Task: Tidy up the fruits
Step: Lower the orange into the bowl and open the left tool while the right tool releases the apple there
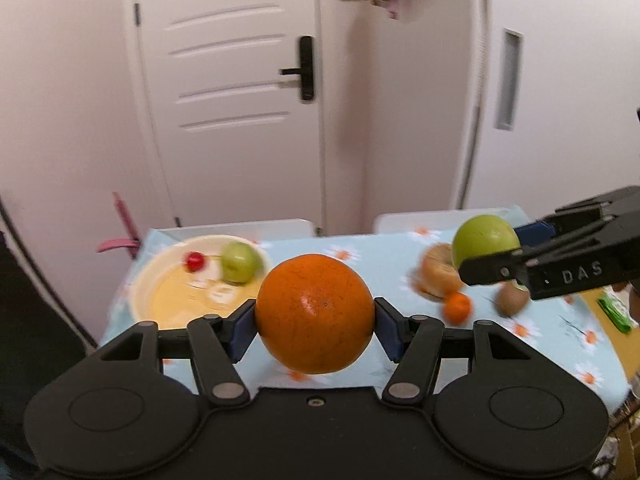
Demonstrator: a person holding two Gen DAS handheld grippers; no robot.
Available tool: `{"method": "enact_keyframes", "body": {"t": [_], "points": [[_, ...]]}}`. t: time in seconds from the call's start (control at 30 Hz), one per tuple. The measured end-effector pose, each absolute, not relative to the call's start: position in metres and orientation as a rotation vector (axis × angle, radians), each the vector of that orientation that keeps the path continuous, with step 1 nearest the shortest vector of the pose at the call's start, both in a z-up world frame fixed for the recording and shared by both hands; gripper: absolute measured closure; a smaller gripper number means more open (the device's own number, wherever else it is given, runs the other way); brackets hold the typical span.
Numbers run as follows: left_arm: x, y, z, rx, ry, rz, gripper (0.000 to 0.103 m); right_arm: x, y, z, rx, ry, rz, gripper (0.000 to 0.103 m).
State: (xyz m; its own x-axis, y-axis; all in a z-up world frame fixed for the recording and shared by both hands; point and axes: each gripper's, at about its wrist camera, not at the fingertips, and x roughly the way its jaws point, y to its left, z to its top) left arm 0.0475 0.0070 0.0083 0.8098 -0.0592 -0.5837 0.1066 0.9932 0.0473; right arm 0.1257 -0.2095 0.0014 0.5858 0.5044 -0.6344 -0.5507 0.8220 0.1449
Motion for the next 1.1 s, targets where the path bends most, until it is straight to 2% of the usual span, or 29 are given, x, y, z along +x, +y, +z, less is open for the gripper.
{"method": "enact_keyframes", "body": {"t": [0.47, 0.8, 1.1], "points": [[0.113, 0.123, 0.011, 0.055, 0.661, -0.035, 0.038, 0.179, -0.074, -0.003, -0.094, 0.738, 0.639, 0.034], [0.178, 0.173, -0.02, 0.088, 0.732, -0.107, 0.038, 0.214, -0.014, -0.034, -0.085, 0.798, 0.575, 0.034], [0.235, 0.187, -0.062, 0.127, 0.791, -0.15, 0.038, 0.236, 0.017, -0.059, -0.096, 0.836, 0.52, 0.034]]}}
